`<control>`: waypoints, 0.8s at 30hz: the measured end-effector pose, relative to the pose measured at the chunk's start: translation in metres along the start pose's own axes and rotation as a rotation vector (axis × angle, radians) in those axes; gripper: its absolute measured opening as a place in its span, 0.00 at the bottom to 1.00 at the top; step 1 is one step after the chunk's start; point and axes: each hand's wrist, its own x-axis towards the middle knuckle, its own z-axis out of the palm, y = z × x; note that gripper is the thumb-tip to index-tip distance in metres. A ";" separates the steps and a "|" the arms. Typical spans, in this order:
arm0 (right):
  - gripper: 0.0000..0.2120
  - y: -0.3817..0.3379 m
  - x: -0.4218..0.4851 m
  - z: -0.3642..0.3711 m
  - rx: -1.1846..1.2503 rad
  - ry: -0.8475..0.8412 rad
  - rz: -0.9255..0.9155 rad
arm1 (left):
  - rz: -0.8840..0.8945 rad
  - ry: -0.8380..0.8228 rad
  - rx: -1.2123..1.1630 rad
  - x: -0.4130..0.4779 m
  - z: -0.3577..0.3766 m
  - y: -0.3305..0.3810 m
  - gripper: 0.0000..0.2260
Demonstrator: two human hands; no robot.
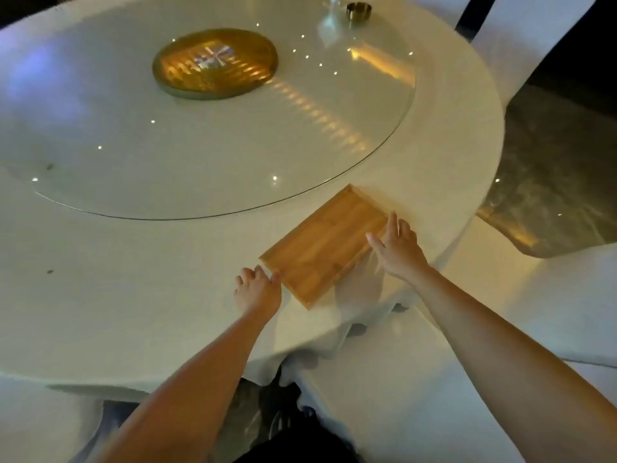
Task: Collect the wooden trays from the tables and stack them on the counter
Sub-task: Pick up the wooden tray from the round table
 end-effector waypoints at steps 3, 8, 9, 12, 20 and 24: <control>0.35 0.004 0.027 0.002 -0.025 -0.030 0.034 | -0.063 -0.002 -0.090 0.009 0.007 0.008 0.23; 0.35 0.005 0.061 0.000 -0.004 -0.060 0.059 | -0.175 -0.020 -0.197 0.015 0.011 0.019 0.21; 0.35 0.006 0.067 0.001 0.012 -0.063 0.069 | -0.187 -0.019 -0.207 0.016 0.013 0.020 0.21; 0.34 0.008 0.081 0.001 0.036 -0.085 0.101 | -0.205 -0.010 -0.242 0.016 0.015 0.022 0.21; 0.33 0.004 0.093 0.003 0.021 -0.104 0.207 | -0.267 -0.052 -0.405 0.017 0.013 0.029 0.25; 0.33 0.000 0.083 0.009 0.045 -0.125 0.273 | -0.296 -0.046 -0.545 0.015 0.008 0.026 0.27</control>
